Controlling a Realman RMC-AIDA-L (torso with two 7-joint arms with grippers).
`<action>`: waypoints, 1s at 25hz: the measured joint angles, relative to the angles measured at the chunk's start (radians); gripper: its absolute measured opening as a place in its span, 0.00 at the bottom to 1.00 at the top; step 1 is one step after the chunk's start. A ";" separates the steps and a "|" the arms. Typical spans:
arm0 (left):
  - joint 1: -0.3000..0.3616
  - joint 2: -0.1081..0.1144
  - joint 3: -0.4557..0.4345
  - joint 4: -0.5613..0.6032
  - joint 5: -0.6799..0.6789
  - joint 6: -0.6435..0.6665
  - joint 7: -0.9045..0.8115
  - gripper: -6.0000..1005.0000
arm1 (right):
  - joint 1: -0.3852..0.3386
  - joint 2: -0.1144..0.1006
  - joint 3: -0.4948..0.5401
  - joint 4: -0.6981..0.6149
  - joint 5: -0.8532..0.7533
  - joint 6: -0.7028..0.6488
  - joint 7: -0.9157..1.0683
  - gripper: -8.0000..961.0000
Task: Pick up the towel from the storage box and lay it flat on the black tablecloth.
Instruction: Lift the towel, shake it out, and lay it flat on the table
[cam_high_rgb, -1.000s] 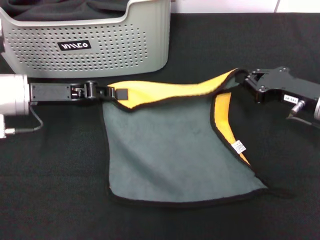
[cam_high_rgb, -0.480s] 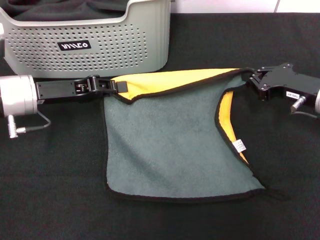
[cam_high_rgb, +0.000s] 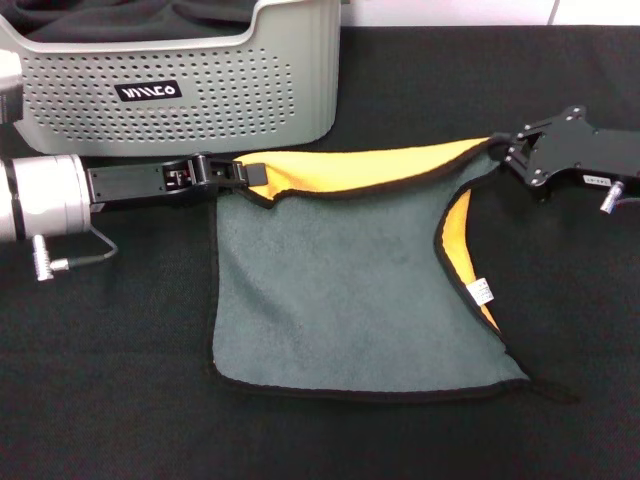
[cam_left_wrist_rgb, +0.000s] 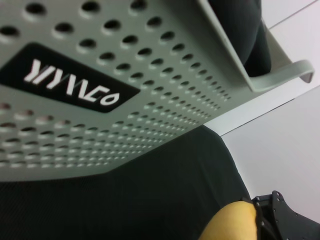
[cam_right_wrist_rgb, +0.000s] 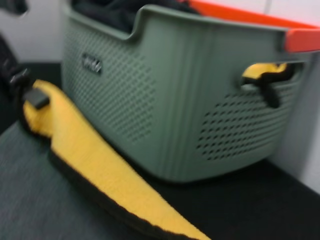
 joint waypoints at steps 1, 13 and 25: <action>0.000 -0.001 0.000 0.000 0.000 0.000 0.000 0.03 | 0.012 -0.001 0.001 -0.001 -0.035 -0.001 -0.001 0.01; 0.042 -0.027 -0.068 0.000 -0.008 -0.006 -0.001 0.03 | 0.049 0.022 0.003 -0.141 -0.397 0.056 -0.005 0.01; 0.078 -0.063 -0.129 0.000 -0.008 -0.003 -0.045 0.03 | 0.049 0.034 0.032 -0.173 -0.444 0.081 -0.138 0.01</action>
